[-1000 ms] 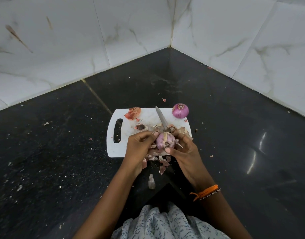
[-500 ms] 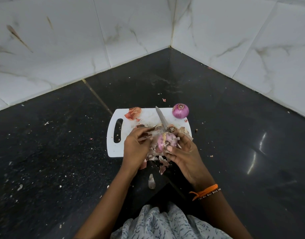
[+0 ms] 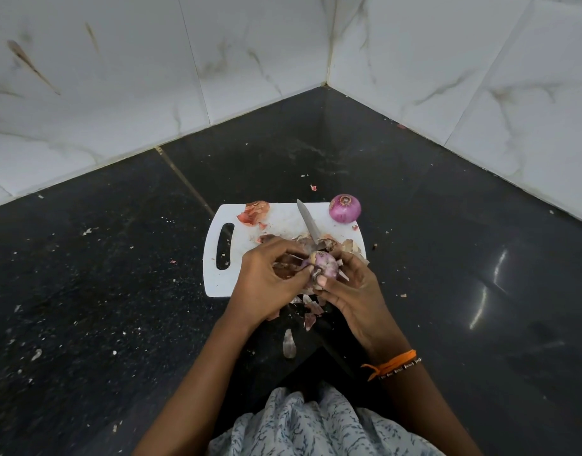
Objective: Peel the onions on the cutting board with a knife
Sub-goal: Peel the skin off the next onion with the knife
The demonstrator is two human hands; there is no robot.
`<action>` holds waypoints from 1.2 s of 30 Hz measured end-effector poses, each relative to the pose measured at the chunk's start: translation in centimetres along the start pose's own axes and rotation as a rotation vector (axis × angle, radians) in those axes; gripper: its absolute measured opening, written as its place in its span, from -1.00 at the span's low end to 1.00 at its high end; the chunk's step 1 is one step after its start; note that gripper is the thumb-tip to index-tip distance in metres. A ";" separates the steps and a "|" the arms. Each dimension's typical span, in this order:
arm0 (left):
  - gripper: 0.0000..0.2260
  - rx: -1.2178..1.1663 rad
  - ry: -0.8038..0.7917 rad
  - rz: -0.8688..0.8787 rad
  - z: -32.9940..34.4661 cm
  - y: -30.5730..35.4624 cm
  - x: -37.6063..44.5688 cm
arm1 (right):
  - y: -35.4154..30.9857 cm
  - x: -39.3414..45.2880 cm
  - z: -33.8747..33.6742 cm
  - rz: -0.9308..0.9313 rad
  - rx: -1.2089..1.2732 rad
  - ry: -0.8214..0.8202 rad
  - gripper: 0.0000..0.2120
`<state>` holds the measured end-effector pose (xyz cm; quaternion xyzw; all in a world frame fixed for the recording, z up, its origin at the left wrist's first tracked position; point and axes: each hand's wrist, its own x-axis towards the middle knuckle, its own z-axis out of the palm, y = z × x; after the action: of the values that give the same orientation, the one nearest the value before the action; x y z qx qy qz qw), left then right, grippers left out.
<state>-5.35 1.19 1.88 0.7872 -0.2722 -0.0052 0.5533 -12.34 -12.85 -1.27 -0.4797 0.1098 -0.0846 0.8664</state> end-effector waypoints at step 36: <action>-0.88 0.026 -0.008 -0.021 0.4 -0.2 0.1 | 0.2 0.0 -0.4 -0.038 -0.233 0.113 -0.65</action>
<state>-5.29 0.85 1.59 0.7971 -0.2662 -0.0108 0.5419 -12.48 -13.04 -1.65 -0.5738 0.1583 -0.1146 0.7953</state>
